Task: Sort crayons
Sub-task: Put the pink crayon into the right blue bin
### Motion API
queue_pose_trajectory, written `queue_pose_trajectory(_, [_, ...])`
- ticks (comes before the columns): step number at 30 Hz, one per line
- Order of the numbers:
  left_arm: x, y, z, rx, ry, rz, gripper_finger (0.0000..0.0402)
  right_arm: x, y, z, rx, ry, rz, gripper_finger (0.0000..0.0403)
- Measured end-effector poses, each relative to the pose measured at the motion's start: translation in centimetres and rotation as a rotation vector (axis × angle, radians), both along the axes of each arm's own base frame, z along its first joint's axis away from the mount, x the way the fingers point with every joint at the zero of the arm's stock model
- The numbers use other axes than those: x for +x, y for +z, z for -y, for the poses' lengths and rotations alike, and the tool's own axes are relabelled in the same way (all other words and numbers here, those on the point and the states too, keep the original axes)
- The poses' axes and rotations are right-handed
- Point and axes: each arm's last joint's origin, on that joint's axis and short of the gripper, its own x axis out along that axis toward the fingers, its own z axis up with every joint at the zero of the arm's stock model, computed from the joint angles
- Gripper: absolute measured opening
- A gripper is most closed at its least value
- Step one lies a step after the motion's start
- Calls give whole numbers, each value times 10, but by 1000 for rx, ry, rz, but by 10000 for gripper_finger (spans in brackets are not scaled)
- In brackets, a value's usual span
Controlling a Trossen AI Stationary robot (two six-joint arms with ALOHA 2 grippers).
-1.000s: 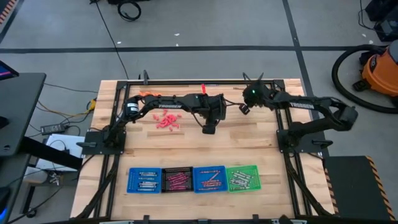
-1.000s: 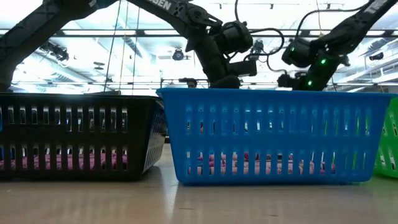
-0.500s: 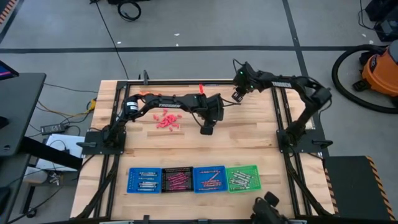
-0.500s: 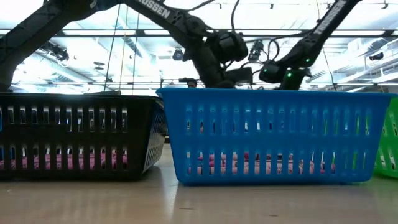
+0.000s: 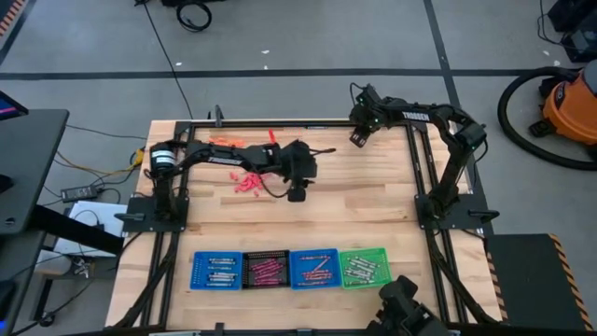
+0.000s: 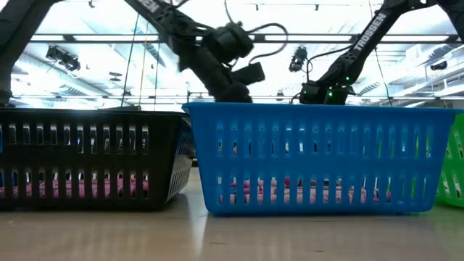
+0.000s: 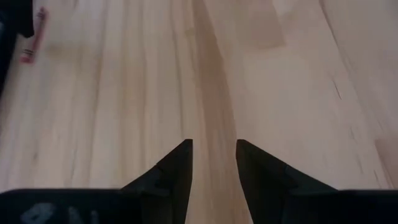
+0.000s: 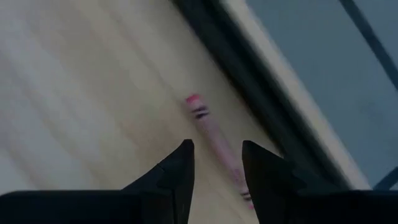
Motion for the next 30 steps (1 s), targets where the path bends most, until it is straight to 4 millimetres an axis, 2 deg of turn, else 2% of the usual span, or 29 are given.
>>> queue_pose_trajectory(7, [-29,13,4,21,45,86,132,-10,-10,8,39,-8,-6,140])
queue_pose_trajectory(15, [-50,15,6,16,97,90,132,-6,-19,10,85,-31,-37,134])
queue_pose_trajectory(19, [-54,12,7,-8,115,71,132,-4,-19,5,110,-20,-58,106])
queue_pose_trajectory(27, [-54,9,7,16,88,49,132,3,-20,-7,140,16,-104,11])
queue_pose_trajectory(30, [-54,9,7,42,82,43,133,7,-19,-12,148,30,-101,9])
